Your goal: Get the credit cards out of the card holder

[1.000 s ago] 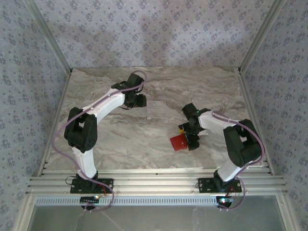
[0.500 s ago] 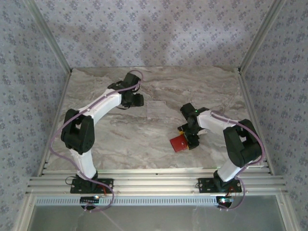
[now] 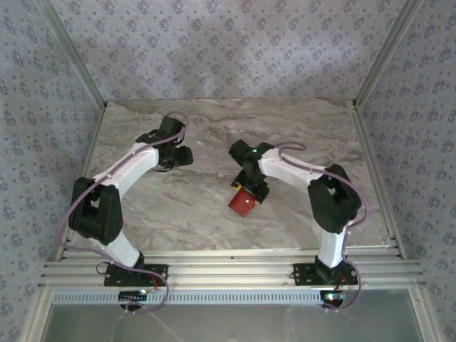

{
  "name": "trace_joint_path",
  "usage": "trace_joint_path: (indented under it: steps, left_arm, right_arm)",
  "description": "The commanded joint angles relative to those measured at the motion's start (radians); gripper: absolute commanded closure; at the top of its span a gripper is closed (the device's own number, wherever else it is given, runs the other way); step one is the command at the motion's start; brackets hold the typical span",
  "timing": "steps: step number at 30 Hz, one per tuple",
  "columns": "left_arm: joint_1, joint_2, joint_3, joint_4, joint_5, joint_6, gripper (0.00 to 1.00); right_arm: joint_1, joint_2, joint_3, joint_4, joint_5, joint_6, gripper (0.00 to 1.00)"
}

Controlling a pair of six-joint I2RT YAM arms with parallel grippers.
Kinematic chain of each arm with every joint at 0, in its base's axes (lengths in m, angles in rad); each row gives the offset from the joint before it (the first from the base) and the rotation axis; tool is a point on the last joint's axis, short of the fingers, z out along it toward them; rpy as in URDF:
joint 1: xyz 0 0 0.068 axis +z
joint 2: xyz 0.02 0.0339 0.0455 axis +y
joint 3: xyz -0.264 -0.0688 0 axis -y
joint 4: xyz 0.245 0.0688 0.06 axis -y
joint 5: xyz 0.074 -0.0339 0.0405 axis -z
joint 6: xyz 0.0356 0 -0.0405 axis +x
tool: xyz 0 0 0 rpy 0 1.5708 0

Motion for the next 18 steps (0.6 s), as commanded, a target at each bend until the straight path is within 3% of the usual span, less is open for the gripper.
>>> trace_joint_path:
  steps: [1, 10, 18]
  left_arm:
    - [0.026, -0.071, -0.05, 0.005, 0.005, -0.002, 0.47]
    - [0.098, -0.208, -0.168, -0.025, -0.011, 0.008, 0.47]
    - [0.113, -0.276, -0.216, -0.046, -0.005, 0.016, 0.46]
  right_arm:
    - [0.065, 0.087, 0.126, -0.116, 0.048, -0.124, 0.27]
    - [0.174, 0.3, 0.391, -0.181, 0.003, -0.274, 0.27]
    - [0.204, 0.393, 0.466, -0.166, -0.057, -0.33, 0.23]
